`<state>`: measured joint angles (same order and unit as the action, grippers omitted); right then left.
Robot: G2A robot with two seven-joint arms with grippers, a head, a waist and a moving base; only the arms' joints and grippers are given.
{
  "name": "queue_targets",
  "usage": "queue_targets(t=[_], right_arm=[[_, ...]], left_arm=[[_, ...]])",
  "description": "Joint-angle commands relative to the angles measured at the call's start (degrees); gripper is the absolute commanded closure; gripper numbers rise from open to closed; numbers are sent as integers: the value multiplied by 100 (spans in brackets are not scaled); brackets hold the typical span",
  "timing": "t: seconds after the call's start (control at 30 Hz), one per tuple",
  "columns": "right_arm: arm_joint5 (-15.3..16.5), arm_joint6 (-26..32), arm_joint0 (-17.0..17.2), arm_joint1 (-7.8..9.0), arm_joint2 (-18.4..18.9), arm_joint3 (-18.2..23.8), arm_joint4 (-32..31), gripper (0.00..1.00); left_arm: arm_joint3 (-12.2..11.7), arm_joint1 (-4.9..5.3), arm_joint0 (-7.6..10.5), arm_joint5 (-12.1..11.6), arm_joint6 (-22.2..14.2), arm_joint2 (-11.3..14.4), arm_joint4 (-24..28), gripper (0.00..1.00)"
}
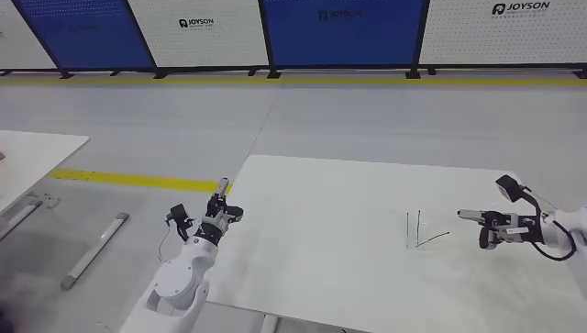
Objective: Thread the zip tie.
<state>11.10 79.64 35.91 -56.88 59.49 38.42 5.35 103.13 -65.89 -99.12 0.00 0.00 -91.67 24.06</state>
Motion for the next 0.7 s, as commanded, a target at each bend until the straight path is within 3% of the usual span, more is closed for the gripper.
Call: queue_targets(t=[0.0, 0.17, 0.37, 0.67], right_arm=[[327, 0, 133, -18, -61, 195, 177, 0], [838, 0, 197, -16, -226, 132, 344, 0], [838, 0, 52, -113, -511, -95, 319, 0], [838, -116, -321, -437, -867, -838, 388, 0]], left_arm=[[0, 0, 0, 0, 0, 0, 0, 0], [0, 0, 0, 0, 0, 0, 0, 0], [0, 0, 0, 0, 0, 0, 0, 0], [0, 0, 0, 0, 0, 0, 0, 0]])
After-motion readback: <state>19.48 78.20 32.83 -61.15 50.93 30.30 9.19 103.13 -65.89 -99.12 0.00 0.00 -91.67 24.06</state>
